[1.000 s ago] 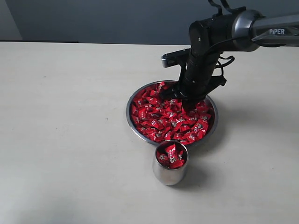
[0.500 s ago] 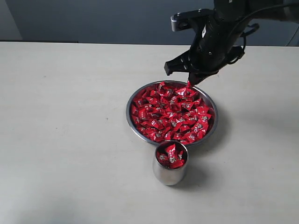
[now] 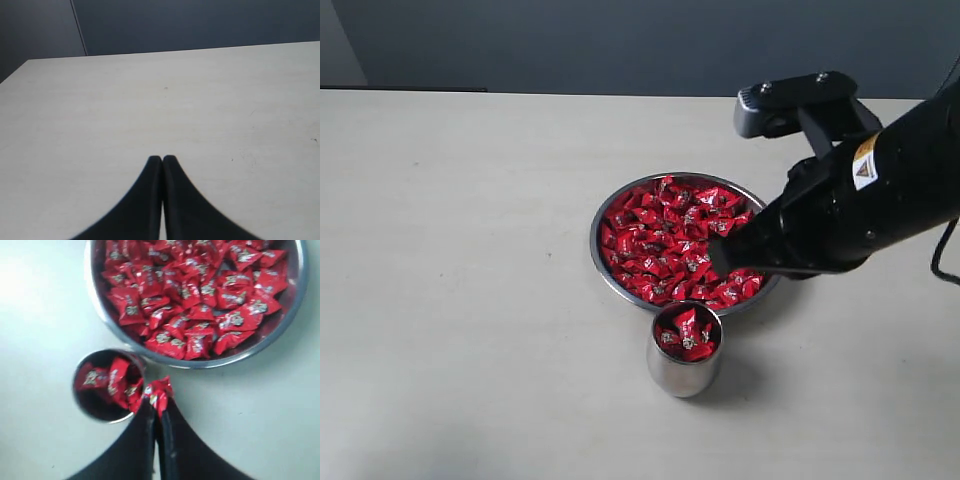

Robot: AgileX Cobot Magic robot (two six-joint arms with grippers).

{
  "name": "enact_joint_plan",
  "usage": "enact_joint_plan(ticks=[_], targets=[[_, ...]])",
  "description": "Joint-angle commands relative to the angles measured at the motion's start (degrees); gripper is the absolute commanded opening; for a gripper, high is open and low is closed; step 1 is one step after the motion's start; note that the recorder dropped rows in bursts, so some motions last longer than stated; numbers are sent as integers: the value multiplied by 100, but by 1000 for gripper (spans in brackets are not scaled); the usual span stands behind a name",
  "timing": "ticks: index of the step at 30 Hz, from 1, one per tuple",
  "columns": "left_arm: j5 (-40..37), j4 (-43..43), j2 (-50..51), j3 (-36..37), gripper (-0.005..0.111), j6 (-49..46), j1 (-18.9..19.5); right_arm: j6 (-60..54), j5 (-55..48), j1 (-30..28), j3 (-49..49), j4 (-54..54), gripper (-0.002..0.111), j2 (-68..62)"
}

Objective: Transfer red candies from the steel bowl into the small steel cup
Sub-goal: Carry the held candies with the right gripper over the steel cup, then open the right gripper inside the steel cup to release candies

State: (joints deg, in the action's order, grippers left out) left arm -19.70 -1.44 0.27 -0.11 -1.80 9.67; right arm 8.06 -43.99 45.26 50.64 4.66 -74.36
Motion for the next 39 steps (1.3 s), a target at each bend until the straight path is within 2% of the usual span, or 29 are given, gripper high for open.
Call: enact_joint_plan(ticks=[1, 7, 10, 13, 21, 24, 28, 39], targets=[[55, -11, -27, 11, 0, 11, 9, -360, 212, 446, -66, 109, -1, -45], [55, -11, -27, 11, 0, 11, 9, -686, 283, 473, -66, 111, -1, -724], [55, -11, -27, 11, 0, 11, 9, -1070, 469, 473, -66, 539, -1, -978], [55, -11, -27, 11, 0, 11, 9, -1398, 582, 473, -66, 913, -1, -1099], [55, -11, -27, 11, 0, 11, 9, -1461, 800, 473, -66, 953, -1, -1123], [55, -11, -27, 11, 0, 11, 9, -1461, 750, 473, -66, 940, 9, -1123], [55, -11, -27, 11, 0, 11, 9, -1473, 698, 473, -66, 940, 34, -1123], [55, -11, -27, 11, 0, 11, 9, -1323, 670, 473, -66, 621, 36, -1123]])
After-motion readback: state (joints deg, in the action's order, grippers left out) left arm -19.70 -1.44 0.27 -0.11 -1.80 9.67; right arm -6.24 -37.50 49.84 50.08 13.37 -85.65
